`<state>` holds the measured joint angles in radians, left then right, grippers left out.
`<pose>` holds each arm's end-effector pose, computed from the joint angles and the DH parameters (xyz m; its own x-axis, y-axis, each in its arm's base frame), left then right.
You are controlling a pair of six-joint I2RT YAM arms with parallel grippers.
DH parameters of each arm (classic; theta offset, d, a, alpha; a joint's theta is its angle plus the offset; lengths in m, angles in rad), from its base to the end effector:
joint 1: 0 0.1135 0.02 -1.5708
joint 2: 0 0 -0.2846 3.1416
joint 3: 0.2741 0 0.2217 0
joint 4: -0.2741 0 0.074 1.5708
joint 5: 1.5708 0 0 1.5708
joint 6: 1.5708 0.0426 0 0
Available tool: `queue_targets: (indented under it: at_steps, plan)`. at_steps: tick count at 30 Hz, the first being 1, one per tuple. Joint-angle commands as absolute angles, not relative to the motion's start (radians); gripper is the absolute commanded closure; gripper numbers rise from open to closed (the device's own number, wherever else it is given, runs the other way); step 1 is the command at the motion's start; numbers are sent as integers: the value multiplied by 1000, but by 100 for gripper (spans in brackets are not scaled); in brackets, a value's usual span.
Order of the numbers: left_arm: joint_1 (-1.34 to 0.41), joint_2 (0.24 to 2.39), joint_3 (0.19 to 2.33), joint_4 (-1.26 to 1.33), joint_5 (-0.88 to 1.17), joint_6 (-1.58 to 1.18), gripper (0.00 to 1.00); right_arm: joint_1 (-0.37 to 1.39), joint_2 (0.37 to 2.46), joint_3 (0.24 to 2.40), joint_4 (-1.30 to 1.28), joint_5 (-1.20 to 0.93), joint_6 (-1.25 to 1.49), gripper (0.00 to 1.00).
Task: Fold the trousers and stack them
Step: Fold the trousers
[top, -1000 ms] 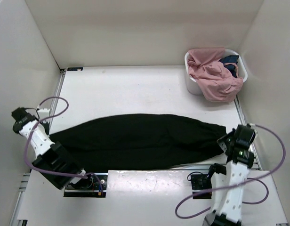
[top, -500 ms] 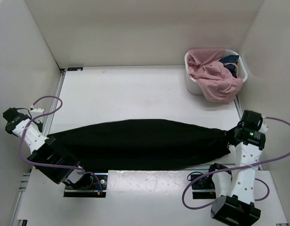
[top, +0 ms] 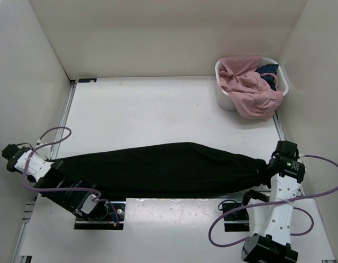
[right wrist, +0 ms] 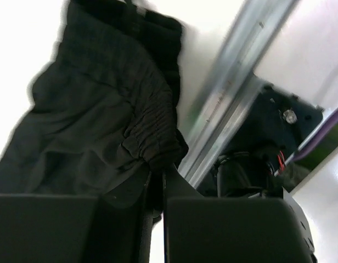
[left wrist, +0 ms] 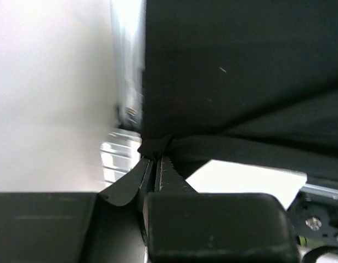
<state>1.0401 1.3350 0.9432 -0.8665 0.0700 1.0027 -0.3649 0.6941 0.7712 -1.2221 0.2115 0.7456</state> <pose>0.1086 0.1792 0.2533 -0.9752 -0.0003 -0.2215 -0.0510 0.9734 0.2233 0.0502 -0.0288 0.2665 -0.3334 0.8374 -0.4332 0.8930 0.4278 0.1398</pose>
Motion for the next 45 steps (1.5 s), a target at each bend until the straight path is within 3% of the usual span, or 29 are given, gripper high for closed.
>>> queue_targets:
  at_steps: [1,5,8,11,12,13,14,18,21,22,25,28,32,37,45]
  plan:
    - [1058,1299,872,-842,60,1071,86,-370,678,715,-1240,259,828,100]
    - [1080,1310,838,-822,51,1080,86,-370,678,667,-1229,291,862,100]
    - [1098,1321,828,-822,51,1089,86,-370,678,667,-1229,302,874,87]
    - [1120,1330,828,-822,32,1111,78,-370,678,678,-1238,330,890,34]
    - [1120,1330,828,-822,32,1124,64,-370,678,693,-1276,347,908,23]
    - [1129,1330,828,-822,22,1134,61,-370,678,706,-1294,389,938,12]
    - [1141,1330,828,-822,21,1146,58,-370,667,738,-1295,400,939,10]
    - [1169,1330,882,-822,12,1164,53,-370,641,828,-1251,420,882,9]
    - [1169,1310,943,-848,63,1184,51,-370,661,896,-1117,309,712,17]
    - [1169,1299,966,-871,89,1184,51,-370,678,919,-1099,217,677,25]
    - [1157,1249,1049,-963,198,1212,46,-347,782,934,-1062,108,585,28]
    - [1077,1197,1040,-991,225,1236,35,-249,891,948,-1052,101,558,28]
    - [945,1215,899,-971,167,1166,33,7,1024,893,-1019,193,610,30]
    - [873,1356,811,-798,69,1000,33,184,1133,764,-934,227,756,30]
    - [669,1525,773,-631,-26,881,35,56,1317,641,-667,282,769,33]
